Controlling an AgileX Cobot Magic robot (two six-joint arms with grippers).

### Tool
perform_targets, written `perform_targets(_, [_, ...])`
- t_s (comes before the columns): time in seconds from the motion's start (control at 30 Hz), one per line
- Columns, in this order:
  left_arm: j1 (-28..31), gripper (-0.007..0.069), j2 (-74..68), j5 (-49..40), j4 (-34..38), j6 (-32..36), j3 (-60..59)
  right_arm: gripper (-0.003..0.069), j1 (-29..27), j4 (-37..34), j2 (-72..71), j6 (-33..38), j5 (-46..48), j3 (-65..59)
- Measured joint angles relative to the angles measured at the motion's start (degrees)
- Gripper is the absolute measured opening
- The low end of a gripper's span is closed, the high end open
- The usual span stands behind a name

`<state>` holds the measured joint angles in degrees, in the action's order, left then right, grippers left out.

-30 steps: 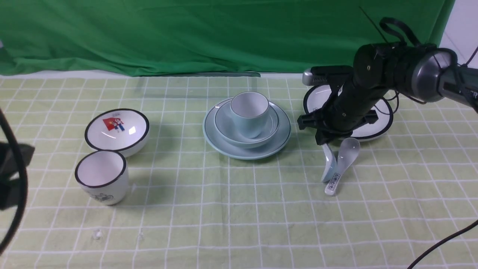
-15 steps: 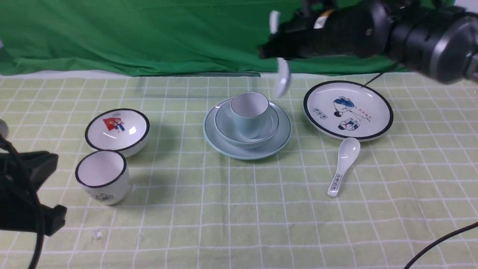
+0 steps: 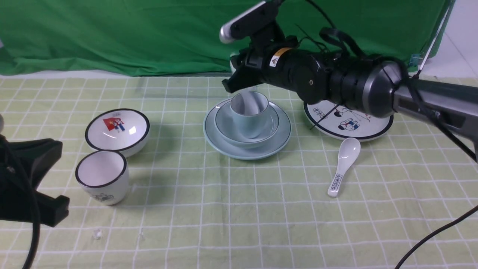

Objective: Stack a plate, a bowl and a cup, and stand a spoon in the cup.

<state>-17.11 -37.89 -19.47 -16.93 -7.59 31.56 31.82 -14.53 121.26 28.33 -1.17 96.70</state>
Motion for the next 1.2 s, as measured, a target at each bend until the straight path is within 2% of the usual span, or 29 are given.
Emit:
perform_targets(0.07, [0.0, -0.0036, 0.0, 0.4, 0.0, 0.0, 0.0, 0.0296, 0.0, 0.0, -0.7, 2.2, 2.4, 0.0])
perform_targets(0.13, [0.0, -0.0036, 0.0, 1.1, -0.2, 0.0, 0.0, 0.0279, -0.2, 0.0, -4.6, 5.1, 9.7, -0.1])
perform_targets(0.23, [0.0, -0.0036, 0.0, 1.8, -0.6, 0.0, 0.0, 0.0192, -0.9, 0.5, -12.2, 5.8, 17.8, -0.1])
perform_targets(0.37, [0.0, -0.0036, 0.0, 1.9, -0.6, 0.0, 0.0, 0.0035, -3.3, 4.3, -30.4, 5.4, 29.5, 0.0])
perform_targets(0.6, [0.0, -0.0036, 0.0, 2.0, -0.6, 0.0, 0.0, 0.0011, -8.8, 11.3, -54.8, -3.4, 40.6, -3.3])
perform_targets(0.63, [0.0, -0.0036, 0.0, 2.0, -0.6, 0.0, 0.0, 0.0011, -8.9, 11.5, -56.0, -3.7, 40.7, -3.8])
perform_targets(0.8, [0.0, -0.0031, 0.0, 2.0, -0.8, 0.0, 0.0, 0.0011, -9.5, 11.6, -68.7, -5.5, 38.5, -23.4])
perform_targets(0.83, [0.0, -0.0031, 0.0, 2.0, -0.8, 0.0, 0.0, 0.0011, -9.6, 11.6, -69.3, -5.8, 38.2, -24.3])
perform_targets(0.9, [0.0, -0.0031, 0.0, 2.1, -0.8, 0.0, 0.0, 0.0013, -9.6, 11.6, -72.5, -11.1, 35.3, -36.7])
perform_targets(1.0, [0.0, -0.0031, 0.0, 2.2, -0.8, 0.0, 0.0, 0.0017, -9.6, 11.6, -74.2, -19.8, 34.7, -47.1])
perform_targets(1.07, [0.0, -0.0031, 0.0, 2.2, -0.8, 0.0, 0.0, 0.0018, -9.6, 11.9, -74.7, -23.2, 34.5, -53.1])
perform_targets(1.2, [0.0, -0.0031, 0.0, 2.2, -0.8, 0.0, 0.0, 0.0009, -9.6, 13.8, -74.7, -25.1, 34.3, -59.8])
